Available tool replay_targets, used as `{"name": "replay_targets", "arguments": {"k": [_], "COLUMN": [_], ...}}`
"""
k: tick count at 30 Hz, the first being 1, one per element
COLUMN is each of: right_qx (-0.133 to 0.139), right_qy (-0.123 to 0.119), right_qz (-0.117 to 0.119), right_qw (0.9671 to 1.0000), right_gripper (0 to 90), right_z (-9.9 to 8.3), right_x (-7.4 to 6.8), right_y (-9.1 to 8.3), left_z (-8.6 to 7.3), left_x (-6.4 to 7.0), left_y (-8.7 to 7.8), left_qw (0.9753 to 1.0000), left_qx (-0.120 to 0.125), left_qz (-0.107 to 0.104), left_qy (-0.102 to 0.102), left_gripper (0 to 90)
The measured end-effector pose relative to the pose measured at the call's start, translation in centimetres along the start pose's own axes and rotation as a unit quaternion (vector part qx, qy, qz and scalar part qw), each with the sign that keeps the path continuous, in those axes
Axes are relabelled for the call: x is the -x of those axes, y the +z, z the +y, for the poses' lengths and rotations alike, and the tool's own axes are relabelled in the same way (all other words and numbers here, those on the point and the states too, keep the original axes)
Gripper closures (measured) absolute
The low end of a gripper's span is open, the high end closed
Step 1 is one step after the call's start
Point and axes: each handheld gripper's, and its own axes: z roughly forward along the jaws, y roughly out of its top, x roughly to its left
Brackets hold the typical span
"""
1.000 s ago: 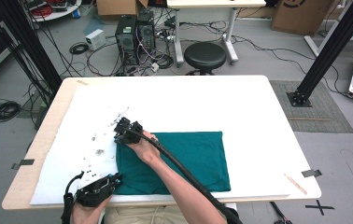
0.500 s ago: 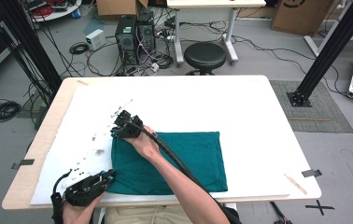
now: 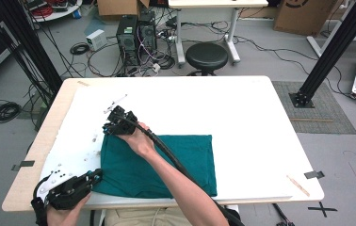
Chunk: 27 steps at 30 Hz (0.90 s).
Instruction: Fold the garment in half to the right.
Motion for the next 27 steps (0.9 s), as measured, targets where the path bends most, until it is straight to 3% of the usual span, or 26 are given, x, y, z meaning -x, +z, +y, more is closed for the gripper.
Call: {"name": "replay_targets", "arguments": {"k": [9,19,23,27], "right_qx": [0.006,0.011,0.015,0.017], "right_qy": [-0.013,-0.006,0.003,0.012], "right_qz": [0.002,-0.016,-0.027,-0.037], "right_qw": [0.9999,0.9998,0.9995,0.9991], "right_gripper": [84.5,84.6,84.6,84.6], "right_z": [-0.5,-2.6,-4.0,-5.3], "right_x": [0.5,1.9,2.9,3.6], "right_y": [-2.0,-5.8,-7.2,-8.6], "left_z": [0.7,2.7,3.2,3.5], "left_x": [1.0,3.9,5.2,6.5], "left_y": [0.5,3.0,4.4,5.7], "left_qw": [0.9995,0.9961,0.9945,0.9928], "left_qx": [0.005,-0.005,-0.012,-0.015], "left_qz": [-0.03,-0.077,-0.087,-0.102], "left_qy": [-0.002,0.041,0.057,0.061], "left_gripper": [86.6,86.6,86.6,86.5]}}
